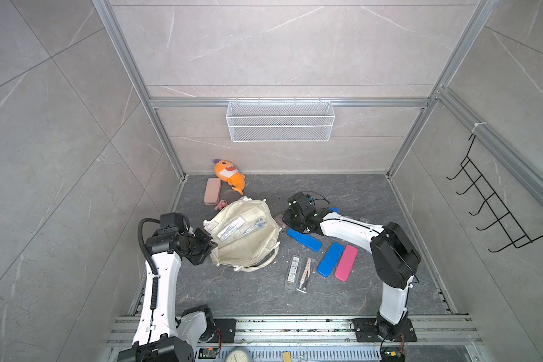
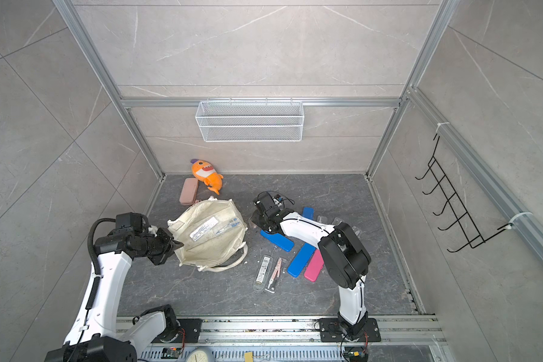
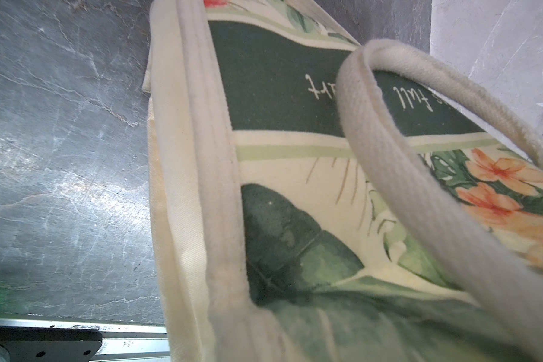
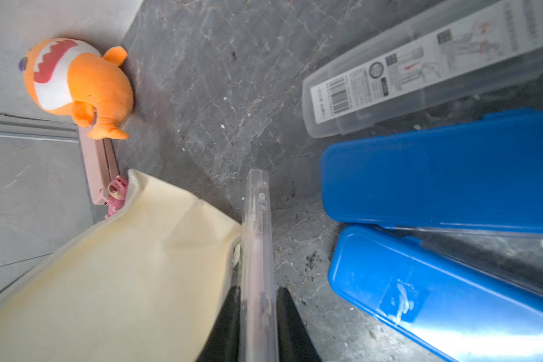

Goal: Take out the compass set from the canvas bag
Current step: Place the compass set at the center of the board.

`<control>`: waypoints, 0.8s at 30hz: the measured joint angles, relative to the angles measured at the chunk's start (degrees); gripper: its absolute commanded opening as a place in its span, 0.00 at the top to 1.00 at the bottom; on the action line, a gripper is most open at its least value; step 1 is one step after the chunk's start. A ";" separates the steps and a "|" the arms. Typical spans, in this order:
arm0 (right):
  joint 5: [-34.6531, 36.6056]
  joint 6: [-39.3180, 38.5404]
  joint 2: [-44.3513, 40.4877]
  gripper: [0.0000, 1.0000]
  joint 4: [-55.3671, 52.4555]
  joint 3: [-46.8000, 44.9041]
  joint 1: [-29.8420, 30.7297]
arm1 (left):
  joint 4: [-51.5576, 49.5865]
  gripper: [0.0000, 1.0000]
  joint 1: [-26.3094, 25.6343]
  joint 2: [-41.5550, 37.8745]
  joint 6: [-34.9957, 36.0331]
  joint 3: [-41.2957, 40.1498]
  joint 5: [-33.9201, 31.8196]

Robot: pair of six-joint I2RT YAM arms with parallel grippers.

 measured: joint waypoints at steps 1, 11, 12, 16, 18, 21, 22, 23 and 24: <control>-0.02 0.48 0.00 0.86 0.37 -0.02 0.02 | -0.02 1.00 0.00 -0.33 0.07 -0.44 0.11; 1.33 4.57 -1.81 0.73 5.73 -5.75 3.78 | -0.24 1.00 0.00 -1.90 0.22 -2.29 0.92; 1.31 4.98 -2.40 0.71 5.81 -6.82 4.42 | -0.26 1.00 0.00 -1.92 0.22 -2.29 0.92; 1.53 6.60 -3.91 0.65 5.51 -11.30 7.17 | -0.61 1.00 0.00 -2.05 0.24 -2.29 0.90; 1.55 7.19 -4.46 0.60 5.44 -12.92 7.82 | -0.70 1.00 0.00 -2.19 0.24 -2.29 0.87; 2.12 7.45 -6.43 0.55 5.05 -14.73 7.98 | -1.05 1.00 0.00 -2.47 0.24 -2.29 0.90; 2.45 7.41 -7.48 0.55 4.79 -15.23 8.07 | -1.07 1.00 0.00 -2.58 0.24 -2.29 0.90; 2.89 7.39 -8.92 0.54 4.48 -15.78 8.17 | -1.07 1.00 -0.02 -2.71 0.24 -2.29 0.87; 3.45 7.37 -10.67 0.54 4.00 -16.22 8.35 | -1.11 1.00 -0.02 -2.84 0.24 -2.29 0.87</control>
